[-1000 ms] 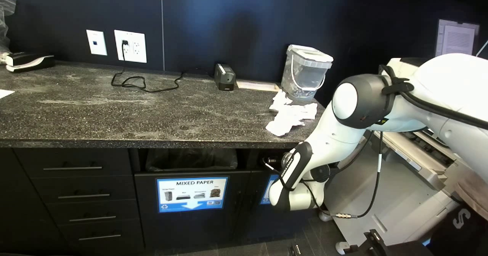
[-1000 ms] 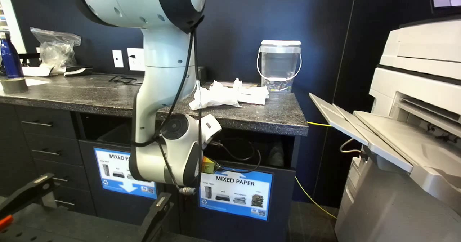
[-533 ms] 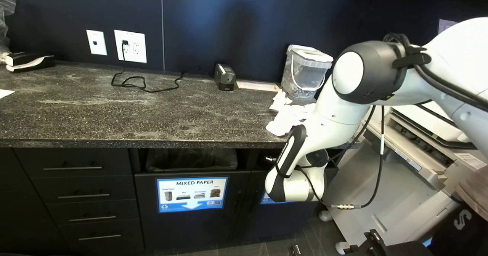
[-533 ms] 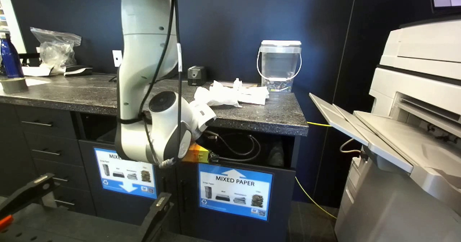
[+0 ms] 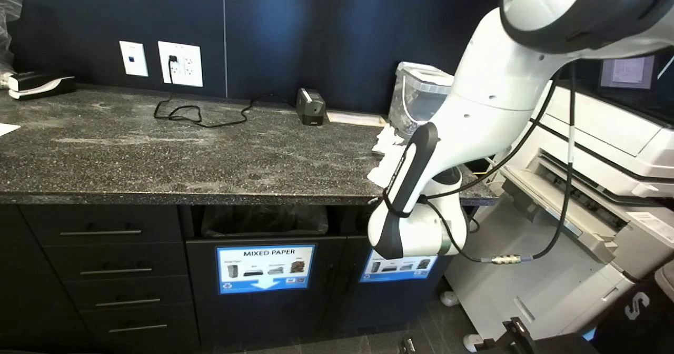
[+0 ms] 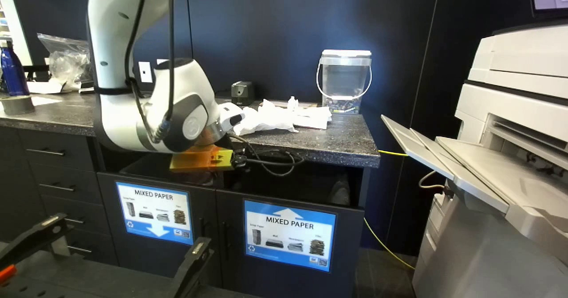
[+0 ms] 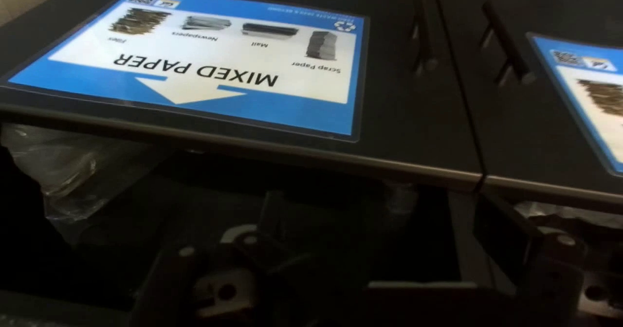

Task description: Put the papers in the bin to the right

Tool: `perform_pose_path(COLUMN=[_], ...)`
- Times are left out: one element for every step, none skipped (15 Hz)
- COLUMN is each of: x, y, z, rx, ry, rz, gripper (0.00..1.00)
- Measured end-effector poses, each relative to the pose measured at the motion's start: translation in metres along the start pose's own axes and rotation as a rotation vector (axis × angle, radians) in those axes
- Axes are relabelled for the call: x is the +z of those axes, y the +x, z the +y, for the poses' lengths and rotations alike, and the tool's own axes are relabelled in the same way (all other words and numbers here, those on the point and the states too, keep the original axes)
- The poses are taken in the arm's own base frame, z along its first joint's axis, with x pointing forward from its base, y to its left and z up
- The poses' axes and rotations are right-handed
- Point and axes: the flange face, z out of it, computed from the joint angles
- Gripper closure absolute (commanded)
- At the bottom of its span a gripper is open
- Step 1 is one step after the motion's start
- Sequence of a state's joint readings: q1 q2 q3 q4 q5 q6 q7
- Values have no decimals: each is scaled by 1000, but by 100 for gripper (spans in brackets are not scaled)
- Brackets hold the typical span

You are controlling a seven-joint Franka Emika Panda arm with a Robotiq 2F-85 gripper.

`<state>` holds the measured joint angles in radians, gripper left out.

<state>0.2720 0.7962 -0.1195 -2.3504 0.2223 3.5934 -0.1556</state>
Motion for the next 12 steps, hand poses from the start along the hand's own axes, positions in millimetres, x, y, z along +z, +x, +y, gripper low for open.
perform_pose_path(x=[-13, -27, -41, -55, -68, -82, -95, -106, -116, -125, -132, -139], y=[4, 8, 15, 23, 32, 42, 52, 62, 70, 79, 88, 98], z=[-3, -5, -7, -6, -5, -2, 2, 6, 11, 17, 21, 25], rx=[-6, -8, -9, -3, 6, 23, 45, 69, 102, 136, 171, 214], ry=[15, 29, 43, 55, 64, 69, 72, 71, 65, 55, 45, 37], rz=[-31, -59, -84, -106, -127, -146, -165, -189, -211, -230, -248, -271], gripper=[0, 0, 0, 0, 0, 0, 0, 0, 0, 0, 0, 0])
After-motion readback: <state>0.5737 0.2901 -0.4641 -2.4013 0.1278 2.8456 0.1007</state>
